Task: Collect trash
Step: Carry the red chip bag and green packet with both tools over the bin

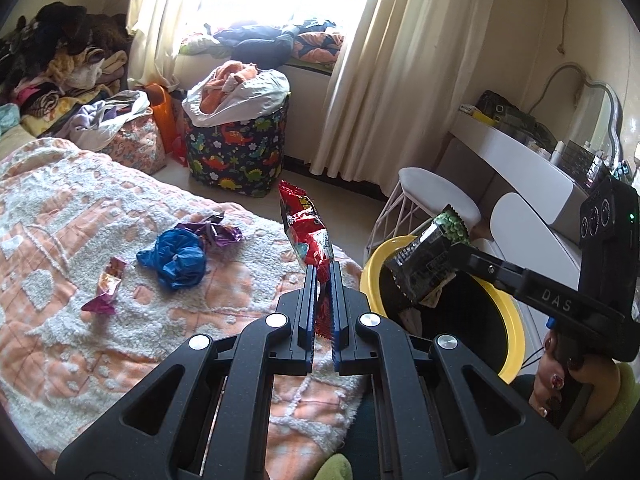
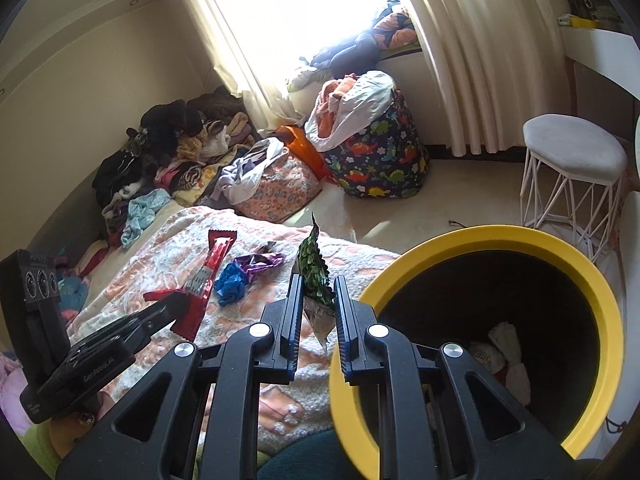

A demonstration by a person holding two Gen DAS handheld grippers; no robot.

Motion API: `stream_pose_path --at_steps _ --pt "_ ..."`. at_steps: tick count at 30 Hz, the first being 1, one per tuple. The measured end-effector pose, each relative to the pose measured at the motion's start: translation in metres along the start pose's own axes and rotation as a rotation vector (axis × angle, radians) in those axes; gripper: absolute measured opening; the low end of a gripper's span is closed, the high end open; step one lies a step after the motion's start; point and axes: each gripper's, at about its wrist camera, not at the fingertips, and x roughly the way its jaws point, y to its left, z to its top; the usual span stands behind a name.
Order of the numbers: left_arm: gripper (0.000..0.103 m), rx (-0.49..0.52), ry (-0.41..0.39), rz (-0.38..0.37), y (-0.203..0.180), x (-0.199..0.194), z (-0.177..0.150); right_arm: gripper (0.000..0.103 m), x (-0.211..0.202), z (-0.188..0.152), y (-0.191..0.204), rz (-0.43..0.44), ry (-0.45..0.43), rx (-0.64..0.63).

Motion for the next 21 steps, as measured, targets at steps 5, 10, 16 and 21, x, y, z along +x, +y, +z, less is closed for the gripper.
stream_pose_path --at_steps 5,10,16,21 --pt "0.003 0.026 0.011 -0.013 -0.014 0.004 -0.002 0.015 -0.006 0.003 -0.012 -0.023 -0.021 0.023" --pt "0.003 0.053 0.019 -0.028 -0.023 0.007 -0.005 0.015 -0.012 0.006 -0.027 -0.053 -0.038 0.040" --pt "0.003 0.093 0.036 -0.050 -0.039 0.012 -0.010 0.015 -0.019 0.007 -0.044 -0.089 -0.058 0.068" --pt "0.003 0.132 0.051 -0.075 -0.053 0.018 -0.013 0.015 -0.023 0.008 -0.058 -0.122 -0.070 0.087"
